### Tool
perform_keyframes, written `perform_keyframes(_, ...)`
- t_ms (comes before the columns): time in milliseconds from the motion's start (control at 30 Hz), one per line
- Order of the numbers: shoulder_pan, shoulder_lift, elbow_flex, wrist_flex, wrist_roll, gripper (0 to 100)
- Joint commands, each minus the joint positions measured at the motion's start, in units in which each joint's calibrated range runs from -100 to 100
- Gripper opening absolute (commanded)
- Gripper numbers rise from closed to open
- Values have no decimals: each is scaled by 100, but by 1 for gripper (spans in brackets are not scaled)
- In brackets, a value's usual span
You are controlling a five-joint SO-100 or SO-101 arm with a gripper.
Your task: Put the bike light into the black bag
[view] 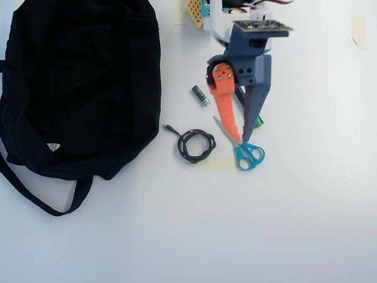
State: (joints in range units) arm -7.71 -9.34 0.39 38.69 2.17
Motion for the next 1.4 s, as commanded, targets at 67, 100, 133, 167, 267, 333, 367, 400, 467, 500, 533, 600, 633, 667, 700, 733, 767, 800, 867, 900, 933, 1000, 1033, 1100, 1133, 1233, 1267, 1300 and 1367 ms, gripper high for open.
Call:
perform_keyframes(67, -350, -676, -66, 1549, 19, 2)
perform_keyframes(100, -418, -726, -57, 1859, 19, 2)
perform_keyframes(133, -507, -751, -57, 2178, 19, 2)
perform_keyframes(167, -590, -759, -57, 2505, 19, 2)
perform_keyframes(267, -844, -767, -147, 3349, 19, 2)
perform_keyframes(333, -1039, -767, -120, 3806, 19, 2)
perform_keyframes(367, -1128, -767, -75, 3995, 19, 2)
perform_keyframes(400, -1218, -767, -66, 4142, 19, 2)
perform_keyframes(467, -1375, -767, -75, 4348, 24, 2)
perform_keyframes(500, -1450, -776, -84, 4400, 24, 2)
perform_keyframes(533, -1525, -792, -66, 4435, 24, 2)
perform_keyframes(600, -1742, -883, -48, 4452, 181, 2)
perform_keyframes(633, -1779, -933, -21, 4581, 302, 2)
perform_keyframes(667, -1816, -983, 15, 4779, 459, 2)
perform_keyframes(700, -1824, -1025, 77, 5003, 669, 2)
perform_keyframes(733, -1809, -1066, 140, 5270, 900, 2)
perform_keyframes(767, -1786, -1116, 212, 5537, 1125, 2)
perform_keyframes(800, -1764, -1174, 275, 5761, 1303, 2)
perform_keyframes(867, -1749, -1307, 356, 5976, 1461, 2)
perform_keyframes(900, -1749, -1373, 401, 5976, 1513, 2)
perform_keyframes(933, -1749, -1439, 464, 5985, 1529, 2)
perform_keyframes(1000, -1772, -1572, 581, 5985, 1529, 2)
perform_keyframes(1033, -1786, -1630, 644, 5985, 1529, 2)
perform_keyframes(1100, -1801, -1755, 823, 5985, 1529, 2)
perform_keyframes(1133, -1816, -1846, 967, 5985, 1529, 2)
perform_keyframes(1233, -1981, -2186, 1434, 5985, 1524, 2)
perform_keyframes(1267, -2033, -2311, 1560, 5985, 1492, 2)
perform_keyframes(1300, -2056, -2435, 1695, 5985, 1487, 2)
perform_keyframes(1367, -2056, -2734, 2045, 5985, 1497, 2)
